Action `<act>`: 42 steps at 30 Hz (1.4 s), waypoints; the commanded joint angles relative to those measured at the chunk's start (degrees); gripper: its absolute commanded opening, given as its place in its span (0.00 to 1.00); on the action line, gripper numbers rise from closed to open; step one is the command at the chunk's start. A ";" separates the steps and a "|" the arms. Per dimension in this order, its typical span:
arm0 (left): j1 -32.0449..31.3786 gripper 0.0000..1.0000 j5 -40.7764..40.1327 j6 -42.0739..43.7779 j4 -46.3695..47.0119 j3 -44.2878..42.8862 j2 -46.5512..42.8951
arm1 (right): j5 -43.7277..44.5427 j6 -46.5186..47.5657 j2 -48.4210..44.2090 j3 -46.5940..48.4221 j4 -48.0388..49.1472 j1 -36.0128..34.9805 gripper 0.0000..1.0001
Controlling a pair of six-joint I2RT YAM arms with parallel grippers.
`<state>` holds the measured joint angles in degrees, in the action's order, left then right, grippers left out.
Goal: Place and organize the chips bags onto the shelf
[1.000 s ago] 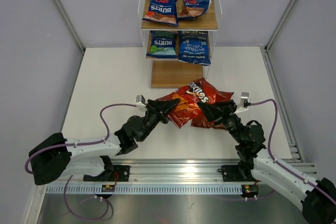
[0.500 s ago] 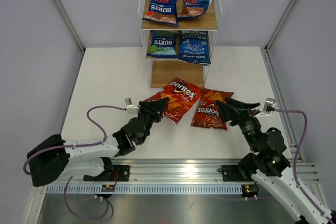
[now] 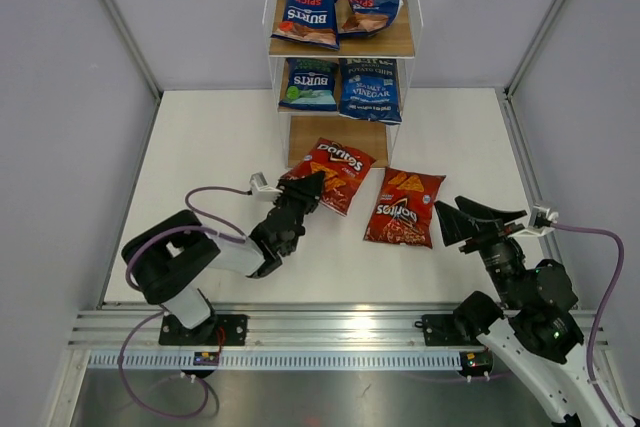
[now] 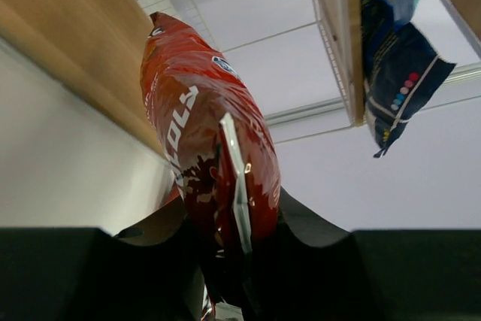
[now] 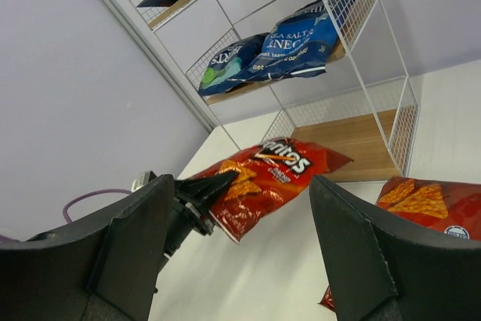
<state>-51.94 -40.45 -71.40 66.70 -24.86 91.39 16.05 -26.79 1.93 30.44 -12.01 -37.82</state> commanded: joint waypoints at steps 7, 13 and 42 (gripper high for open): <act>2.63 0.33 -5.07 9.26 17.42 -11.25 9.85 | -0.15 0.51 0.17 2.70 -1.53 -0.23 0.80; 3.95 0.33 -8.41 10.39 21.18 -15.30 18.89 | -1.46 -0.46 0.79 2.35 0.14 -0.15 0.80; 10.63 0.34 -18.18 -9.46 -2.80 -32.00 32.62 | -10.51 -5.30 3.16 3.67 4.54 -0.15 0.80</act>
<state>-41.63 -54.06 -80.36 65.39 -53.87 123.31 7.29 -31.22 5.48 32.25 -10.11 -37.82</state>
